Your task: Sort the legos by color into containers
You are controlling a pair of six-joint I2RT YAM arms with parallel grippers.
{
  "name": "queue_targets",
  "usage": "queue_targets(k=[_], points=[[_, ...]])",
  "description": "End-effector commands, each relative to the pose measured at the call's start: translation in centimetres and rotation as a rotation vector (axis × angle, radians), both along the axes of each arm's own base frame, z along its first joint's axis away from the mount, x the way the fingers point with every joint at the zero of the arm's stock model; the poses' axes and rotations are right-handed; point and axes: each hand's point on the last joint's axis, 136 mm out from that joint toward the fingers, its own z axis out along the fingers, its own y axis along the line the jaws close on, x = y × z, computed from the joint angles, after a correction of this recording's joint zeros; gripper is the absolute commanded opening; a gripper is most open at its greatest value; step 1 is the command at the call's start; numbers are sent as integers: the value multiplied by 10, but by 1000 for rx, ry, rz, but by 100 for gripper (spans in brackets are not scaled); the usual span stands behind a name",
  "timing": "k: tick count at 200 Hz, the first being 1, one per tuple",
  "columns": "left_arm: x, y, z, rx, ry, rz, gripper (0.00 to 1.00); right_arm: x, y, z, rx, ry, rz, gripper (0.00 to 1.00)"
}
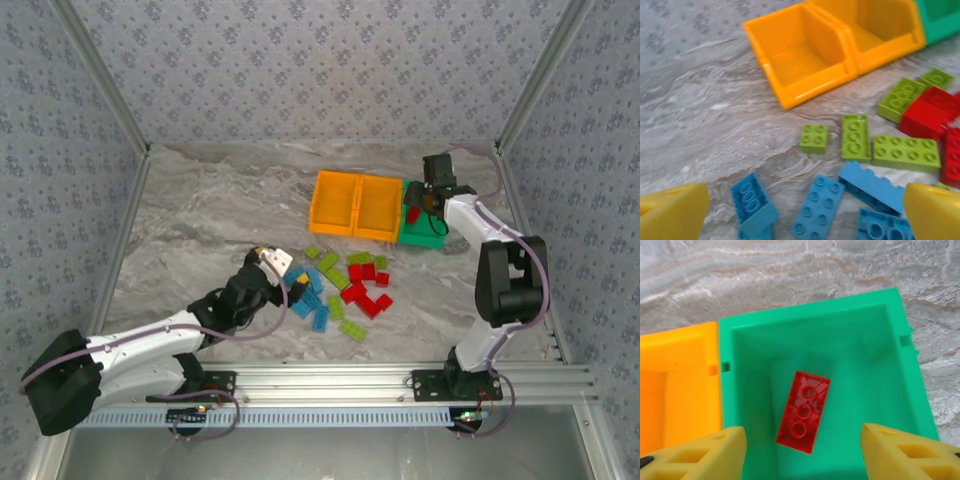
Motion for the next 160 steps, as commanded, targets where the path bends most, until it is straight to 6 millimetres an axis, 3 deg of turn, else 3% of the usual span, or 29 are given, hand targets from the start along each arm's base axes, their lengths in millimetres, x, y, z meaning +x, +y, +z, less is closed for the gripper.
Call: queue_targets(k=[1,8,11,23,49,64,96,126,160], points=[[17,24,7,-96,61,185,98,-22,-2,54,73,-89,-42,66],[21,33,7,-116,81,236,96,-31,0,70,105,-111,-44,67],[23,37,6,-124,90,259,96,-41,2,63,115,-92,-40,68],[29,53,5,-170,143,343,96,-67,15,79,176,-121,-2,70],[33,77,3,-283,321,495,97,-134,65,96,284,-181,189,70],[31,77,0,-299,414,533,98,-177,96,91,299,-133,317,67],[33,63,-9,-183,568,532,98,-251,149,58,280,49,557,66],[40,53,-28,-72,674,552,96,-283,180,41,180,101,688,66],[46,42,-58,33,766,546,91,-285,195,34,174,96,726,67]])
